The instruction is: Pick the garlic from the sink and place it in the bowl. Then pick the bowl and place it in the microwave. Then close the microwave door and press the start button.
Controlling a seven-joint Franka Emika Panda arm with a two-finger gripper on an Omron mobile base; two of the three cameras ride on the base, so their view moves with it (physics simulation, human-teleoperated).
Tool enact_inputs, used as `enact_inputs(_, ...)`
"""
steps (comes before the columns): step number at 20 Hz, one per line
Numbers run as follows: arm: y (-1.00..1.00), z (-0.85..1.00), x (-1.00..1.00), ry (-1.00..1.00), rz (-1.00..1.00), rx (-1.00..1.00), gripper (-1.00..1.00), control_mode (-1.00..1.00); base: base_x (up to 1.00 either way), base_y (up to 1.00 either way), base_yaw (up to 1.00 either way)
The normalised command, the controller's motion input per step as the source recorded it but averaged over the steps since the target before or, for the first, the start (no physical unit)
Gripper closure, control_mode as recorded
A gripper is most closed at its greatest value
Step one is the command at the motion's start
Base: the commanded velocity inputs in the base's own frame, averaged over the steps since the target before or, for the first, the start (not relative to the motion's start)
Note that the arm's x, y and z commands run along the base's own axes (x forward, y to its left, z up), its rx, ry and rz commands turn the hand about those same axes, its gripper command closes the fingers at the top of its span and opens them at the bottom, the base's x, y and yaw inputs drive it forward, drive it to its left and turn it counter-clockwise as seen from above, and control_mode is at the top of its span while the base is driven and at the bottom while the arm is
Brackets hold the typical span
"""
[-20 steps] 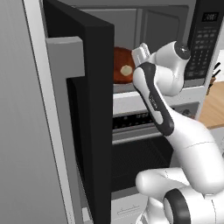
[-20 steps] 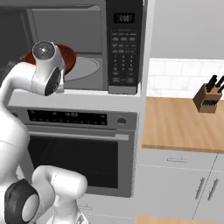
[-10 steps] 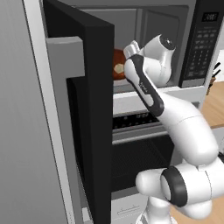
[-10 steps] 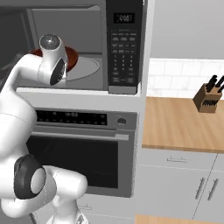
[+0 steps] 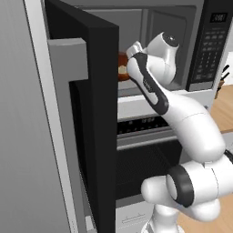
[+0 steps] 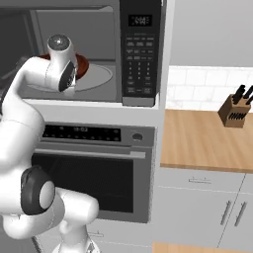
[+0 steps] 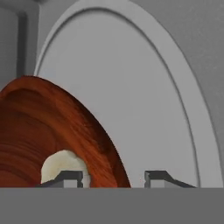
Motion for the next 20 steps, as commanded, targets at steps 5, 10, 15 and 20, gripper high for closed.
enact_inputs(5,0.0,0.05,-0.67,-0.27,0.0,0.0,-1.0,-1.0,0.0,0.0,0.0)
enact_inputs(10,-0.18,0.03,-0.91,-0.22,0.0,0.01,-1.0,-1.0,0.0,0.0,0.0)
enact_inputs(15,-0.1,-0.26,-0.31,0.03,-0.01,-0.1,-1.0,-1.0,0.0,0.0,0.0)
enact_inputs(20,-0.2,0.42,-0.45,-0.01,-0.19,-0.34,-1.0,-1.0,0.0,0.0,0.0)
